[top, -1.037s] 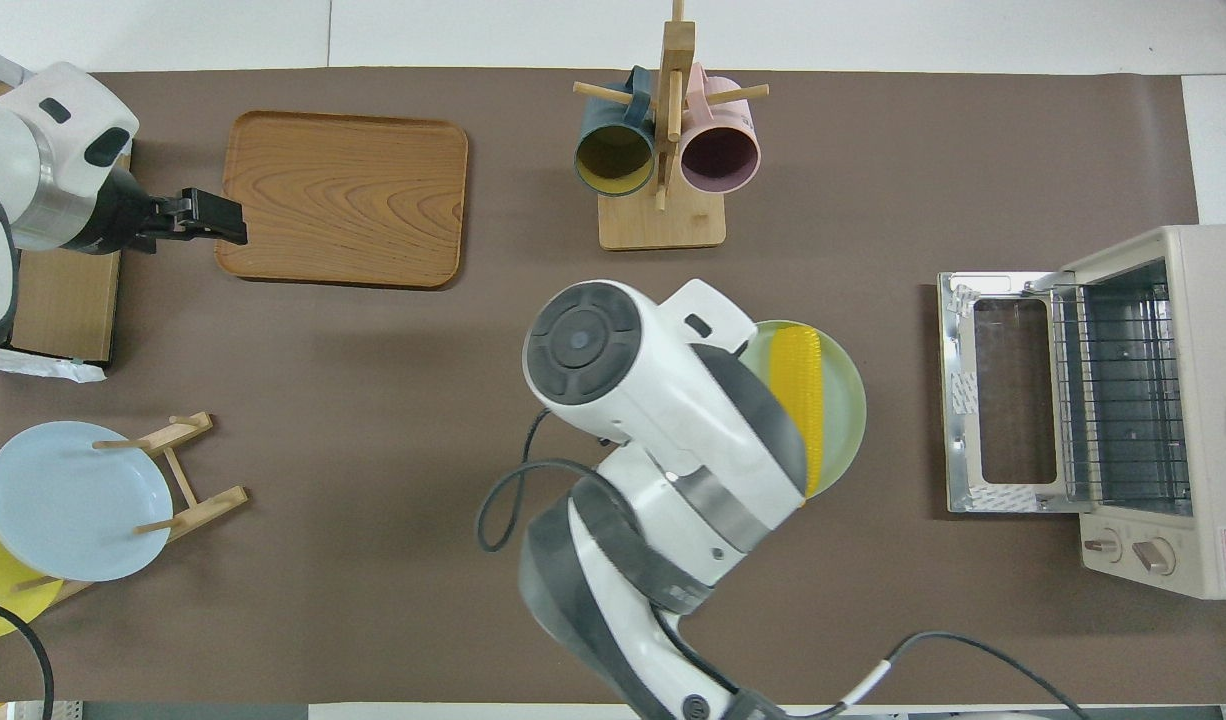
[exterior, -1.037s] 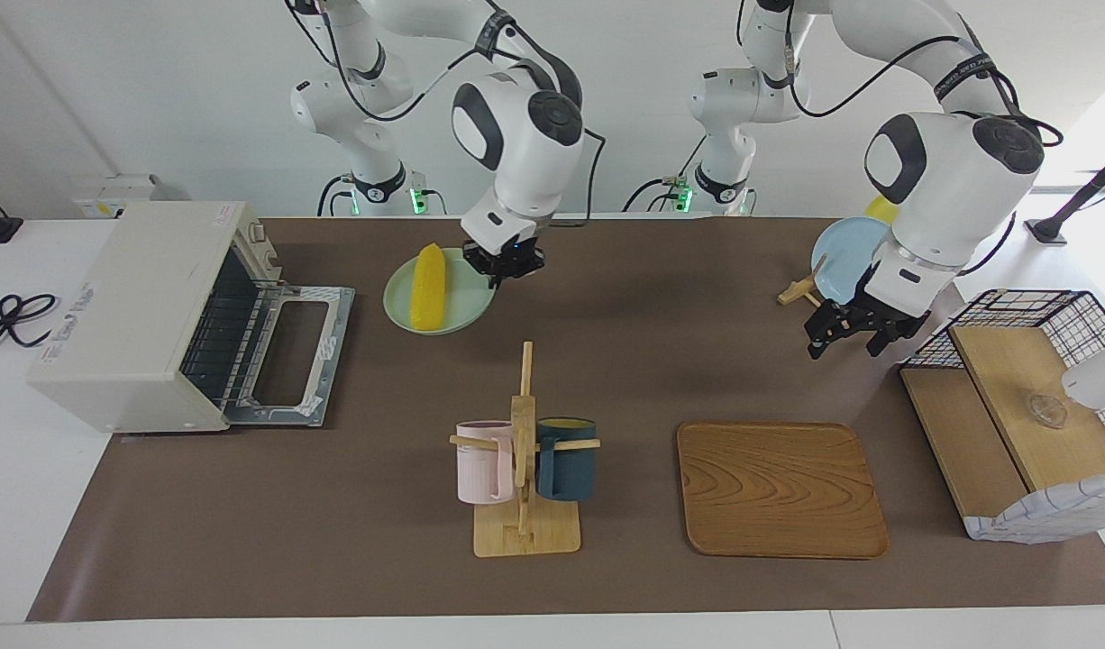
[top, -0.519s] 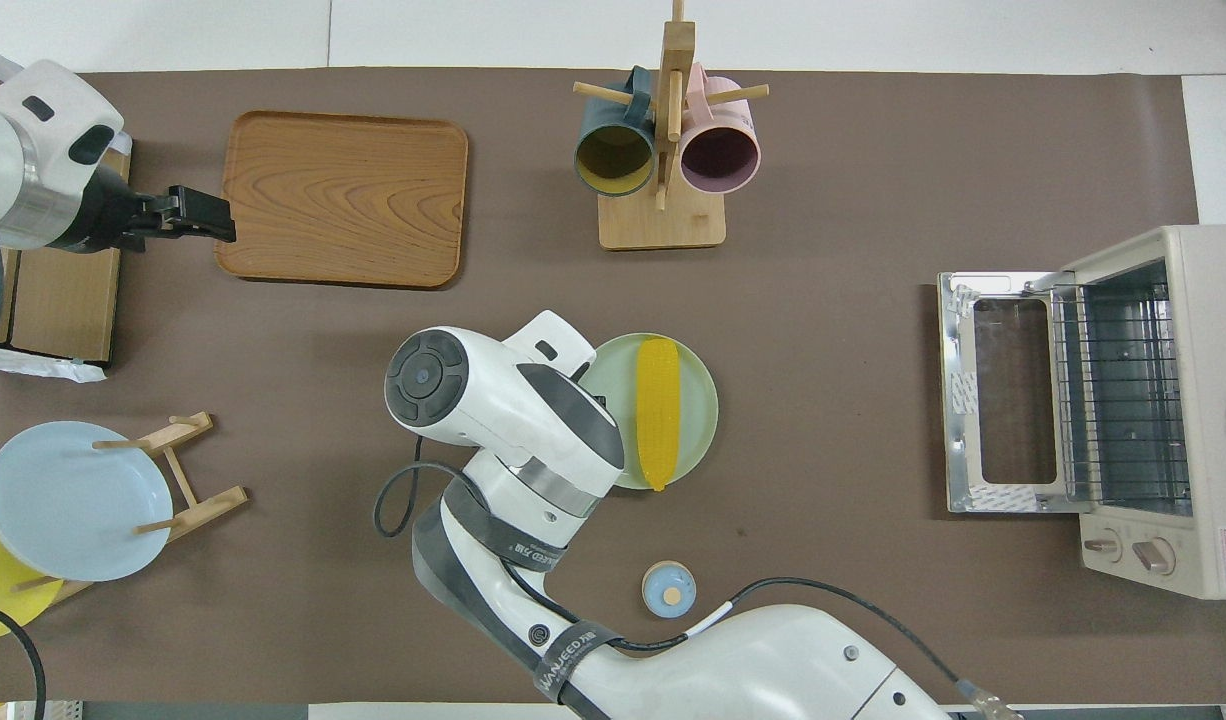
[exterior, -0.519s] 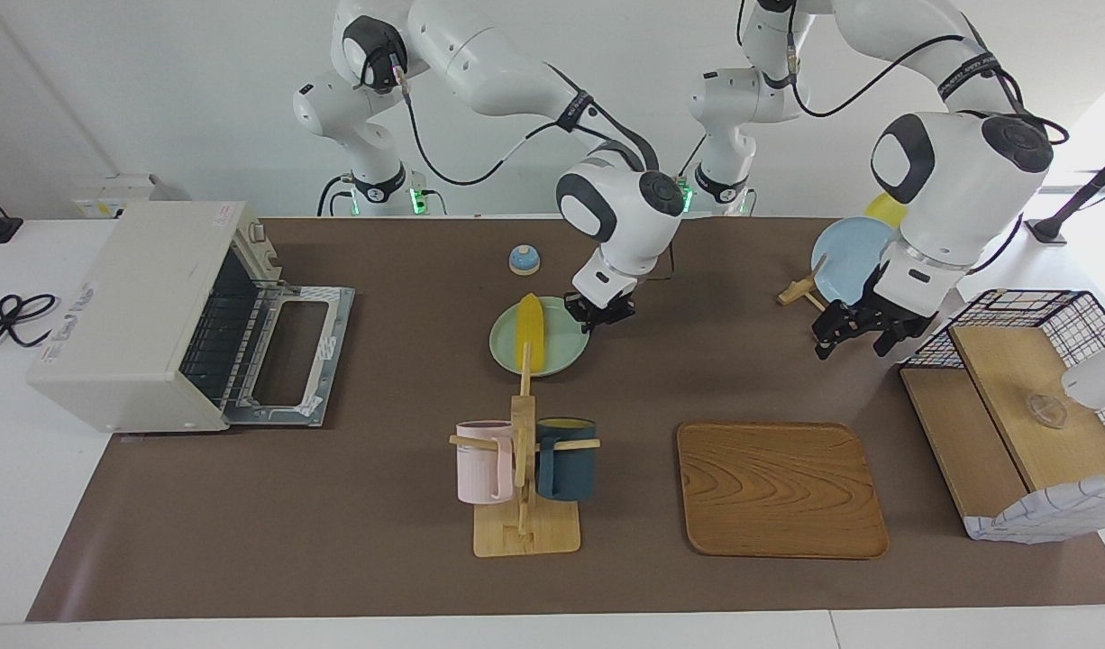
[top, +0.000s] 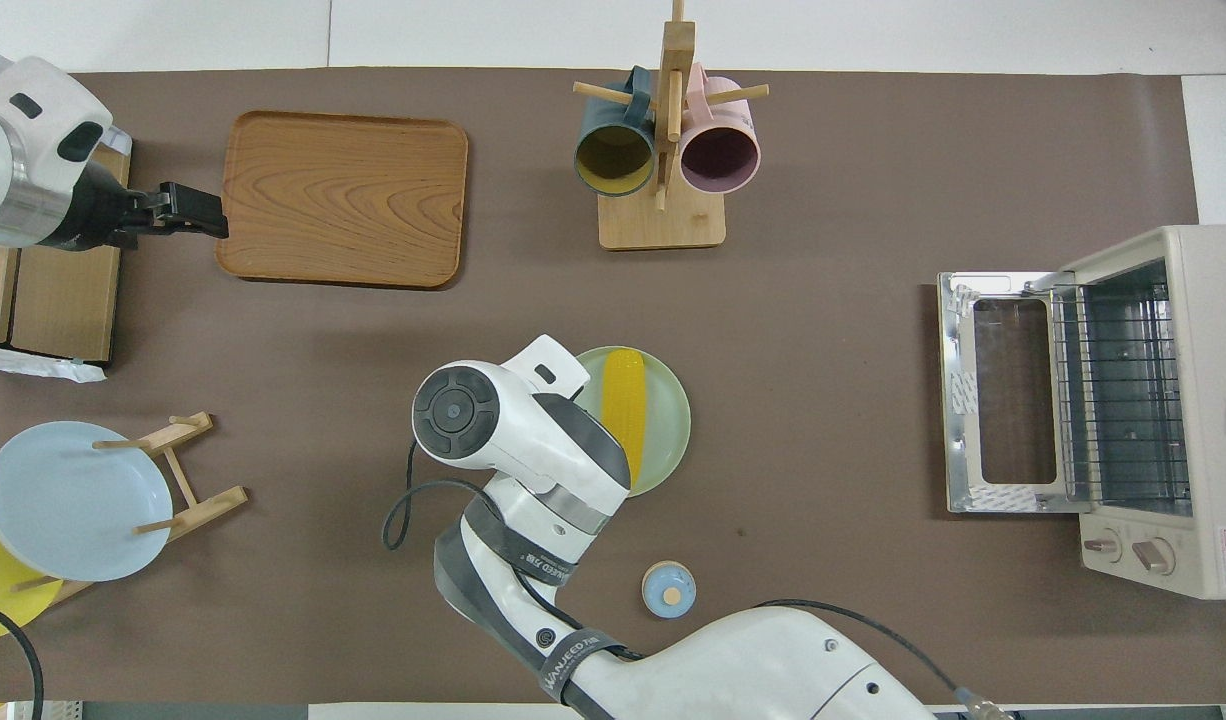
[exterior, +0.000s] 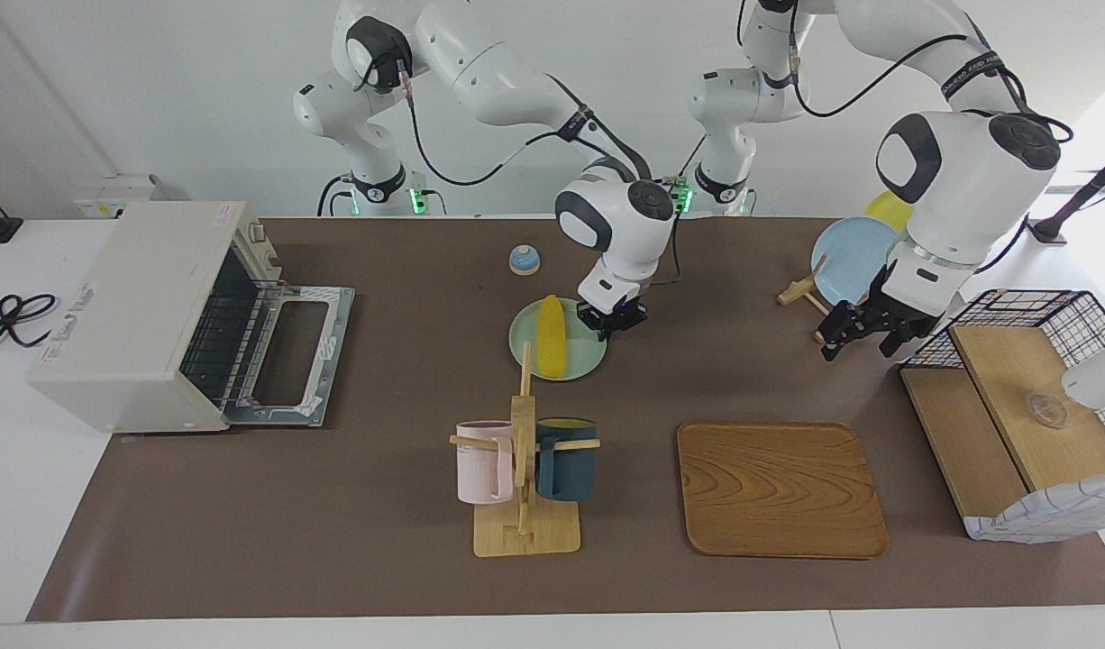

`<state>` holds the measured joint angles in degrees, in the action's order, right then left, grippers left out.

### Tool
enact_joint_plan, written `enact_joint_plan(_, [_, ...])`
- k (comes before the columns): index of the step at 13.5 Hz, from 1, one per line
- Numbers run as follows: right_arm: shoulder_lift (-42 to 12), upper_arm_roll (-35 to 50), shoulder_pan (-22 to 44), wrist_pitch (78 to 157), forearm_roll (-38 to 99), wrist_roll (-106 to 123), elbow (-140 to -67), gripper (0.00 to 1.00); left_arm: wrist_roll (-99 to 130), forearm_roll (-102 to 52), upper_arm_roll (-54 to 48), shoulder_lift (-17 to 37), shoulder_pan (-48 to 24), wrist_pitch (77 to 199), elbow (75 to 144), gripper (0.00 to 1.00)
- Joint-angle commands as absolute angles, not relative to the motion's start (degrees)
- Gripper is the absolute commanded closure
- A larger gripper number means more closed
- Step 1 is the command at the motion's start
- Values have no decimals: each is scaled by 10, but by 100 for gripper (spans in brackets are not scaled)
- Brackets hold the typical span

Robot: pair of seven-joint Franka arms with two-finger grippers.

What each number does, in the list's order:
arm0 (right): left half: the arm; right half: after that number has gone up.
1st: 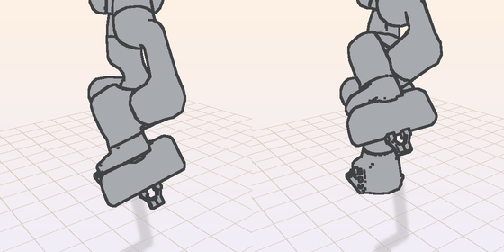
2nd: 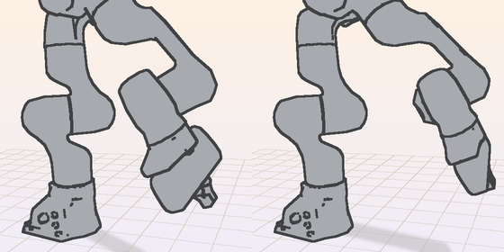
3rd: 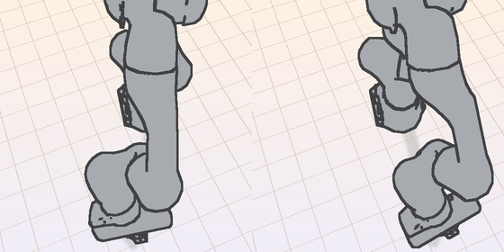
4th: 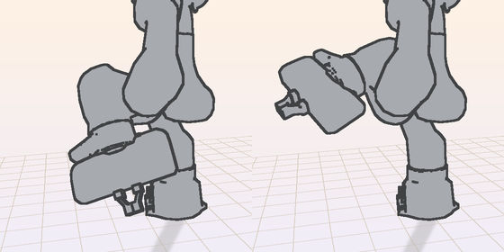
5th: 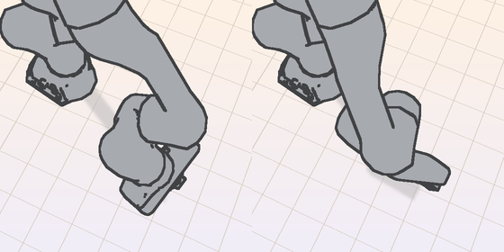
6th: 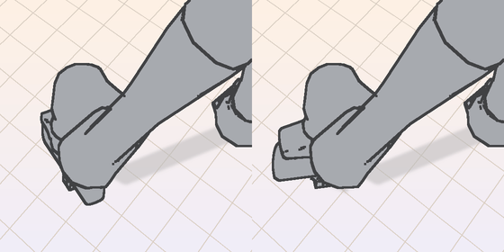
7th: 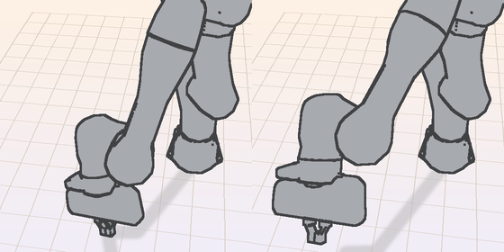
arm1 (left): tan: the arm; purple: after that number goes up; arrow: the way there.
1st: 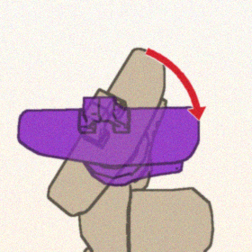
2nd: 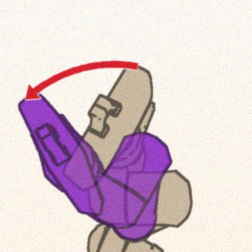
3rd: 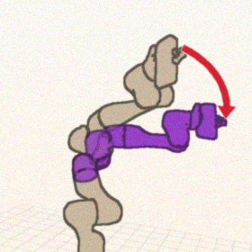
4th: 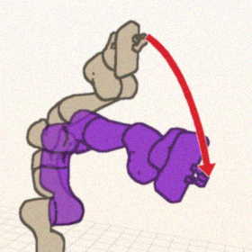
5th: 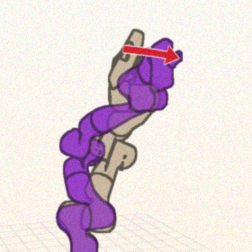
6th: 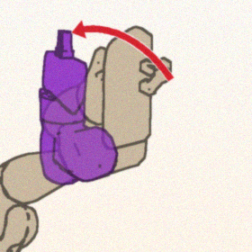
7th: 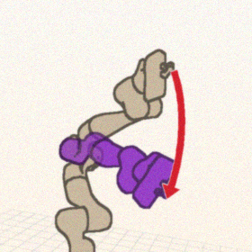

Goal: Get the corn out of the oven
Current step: 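Set the green plate down on the table center with the right gripper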

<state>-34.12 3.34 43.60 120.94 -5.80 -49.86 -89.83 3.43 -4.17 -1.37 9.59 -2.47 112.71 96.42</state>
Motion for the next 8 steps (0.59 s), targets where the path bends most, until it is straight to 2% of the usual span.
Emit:
enact_joint_plan(1, [-325,40,436,1253,-48,-508,-924,0,29,-49,-16,92,-20,1132,966,0])
enact_joint_plan(4, [-321,40,426,1245,-47,-501,-889,0,29,-49,-16,92,-21,1133,965,0])
enact_joint_plan(8, [-245,41,388,1157,-46,-459,-885,0,29,-49,-16,92,-26,1133,965,0])
